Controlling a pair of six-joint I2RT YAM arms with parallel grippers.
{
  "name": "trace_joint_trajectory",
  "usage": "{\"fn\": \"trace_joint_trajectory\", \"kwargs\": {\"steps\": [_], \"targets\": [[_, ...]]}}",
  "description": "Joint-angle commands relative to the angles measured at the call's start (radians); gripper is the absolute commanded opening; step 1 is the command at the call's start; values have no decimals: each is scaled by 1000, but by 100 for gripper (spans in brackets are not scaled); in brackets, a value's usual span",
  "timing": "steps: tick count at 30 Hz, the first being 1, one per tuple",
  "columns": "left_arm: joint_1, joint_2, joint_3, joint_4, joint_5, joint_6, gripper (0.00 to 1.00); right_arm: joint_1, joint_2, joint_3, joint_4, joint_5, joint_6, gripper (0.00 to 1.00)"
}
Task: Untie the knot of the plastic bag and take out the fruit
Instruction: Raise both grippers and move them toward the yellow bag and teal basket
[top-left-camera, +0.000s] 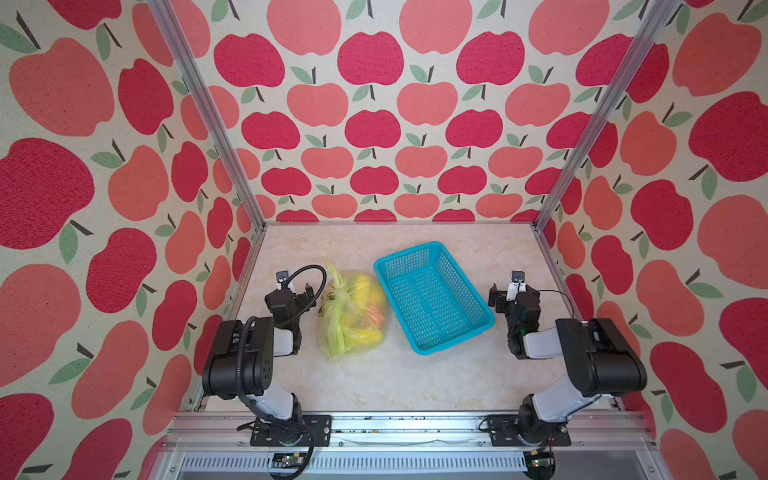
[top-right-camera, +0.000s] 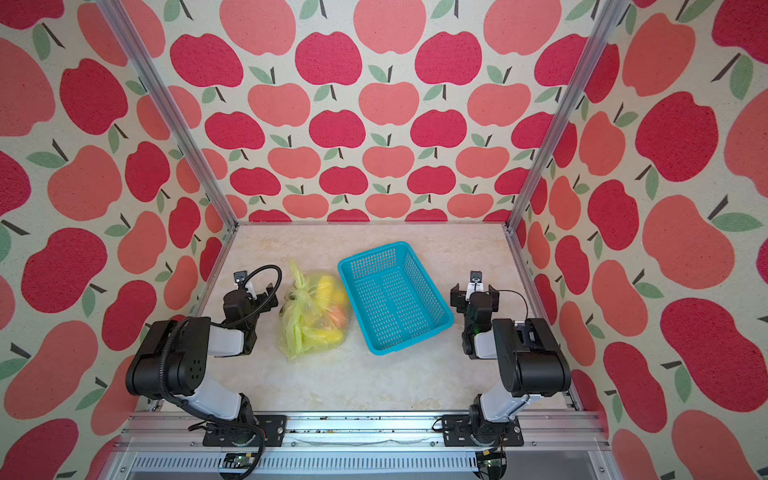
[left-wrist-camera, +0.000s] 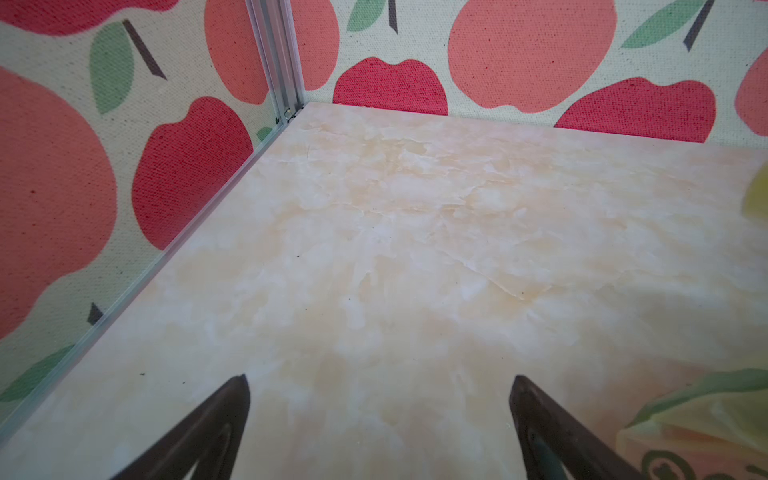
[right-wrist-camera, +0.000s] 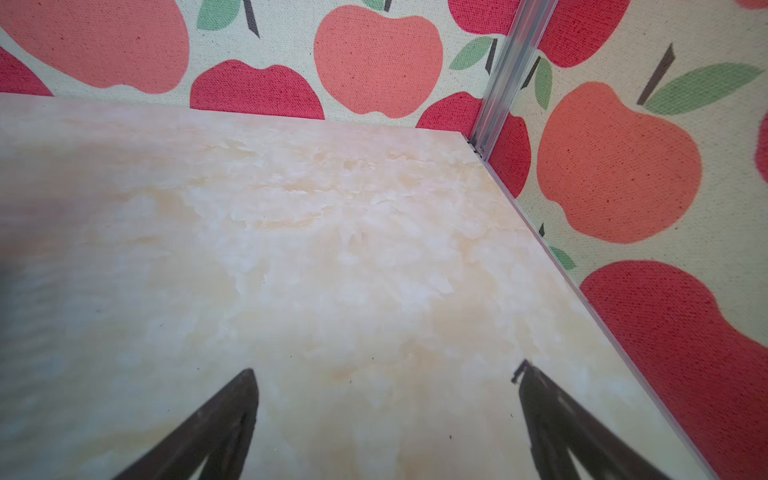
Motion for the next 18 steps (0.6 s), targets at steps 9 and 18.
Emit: {"fn": "trace_joint_trajectory", "kwargs": {"steps": [9, 18], "targets": [[-17, -44, -16, 24, -55, 9, 99, 17, -13, -7, 32, 66, -6, 100], [-101, -448, 51, -235, -239, -8, 99, 78, -300, 21, -205, 256, -34, 100]]}}
